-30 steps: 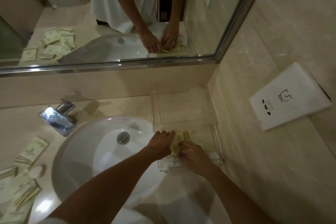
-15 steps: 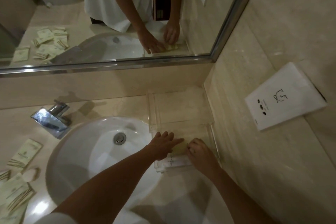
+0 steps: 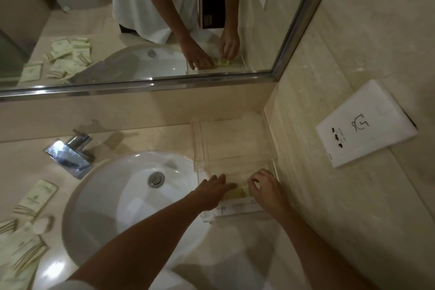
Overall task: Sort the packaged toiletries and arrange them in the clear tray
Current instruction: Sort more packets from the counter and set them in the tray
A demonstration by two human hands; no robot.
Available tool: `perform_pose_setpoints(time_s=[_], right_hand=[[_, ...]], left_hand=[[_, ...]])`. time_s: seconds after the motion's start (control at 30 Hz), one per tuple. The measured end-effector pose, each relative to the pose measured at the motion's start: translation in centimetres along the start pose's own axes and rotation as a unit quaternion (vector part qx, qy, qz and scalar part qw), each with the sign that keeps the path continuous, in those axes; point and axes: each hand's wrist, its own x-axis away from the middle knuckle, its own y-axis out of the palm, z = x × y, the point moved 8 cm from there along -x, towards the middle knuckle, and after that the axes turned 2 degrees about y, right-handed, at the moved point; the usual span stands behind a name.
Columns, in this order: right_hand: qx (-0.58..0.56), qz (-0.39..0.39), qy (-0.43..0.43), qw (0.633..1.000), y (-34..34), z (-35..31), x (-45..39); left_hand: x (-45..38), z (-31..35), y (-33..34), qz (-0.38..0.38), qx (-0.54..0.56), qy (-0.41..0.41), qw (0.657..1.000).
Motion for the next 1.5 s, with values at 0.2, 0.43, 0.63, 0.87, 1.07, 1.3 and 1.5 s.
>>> perform_pose_setpoints(time_s=[0.2, 0.43, 0.63, 0.87, 1.07, 1.3, 1.5], right_hand=[[0.01, -0.007, -0.015, 1.0, -0.5, -1.1, -0.4], [0.021, -0.035, -0.013, 0.999, -0.4, -1.8, -0.3], [0.032, -0.051, -0.009, 0.998, -0.3, -2.2, 0.3], [0.039, -0.083, -0.02, 0.996, -1.0, -4.4, 0.0], [0.061, -0.157, -0.053, 0.984, 0.4, -9.9, -0.6], [0.109, -0.184, -0.136, 0.967, 3.6, -19.8, -0.3], [0.124, -0.214, -0.202, 0.948, 9.2, -29.7, 2.2]], left_hand=[[0.4, -0.2, -1.2, 0.048, -0.04, 0.001, 0.998], [1.3, -0.8, -2.0, 0.06, -0.028, 0.003, 0.998], [2.2, -0.6, -2.1, 0.067, -0.024, -0.017, 0.997], [3.4, -2.2, -4.1, 0.098, -0.016, -0.066, 0.993], [7.5, -6.0, -6.0, 0.122, 0.002, -0.121, 0.985], [17.6, -12.3, -5.5, 0.175, 0.049, -0.199, 0.963], [28.7, -18.6, -1.4, 0.168, 0.09, -0.297, 0.936]])
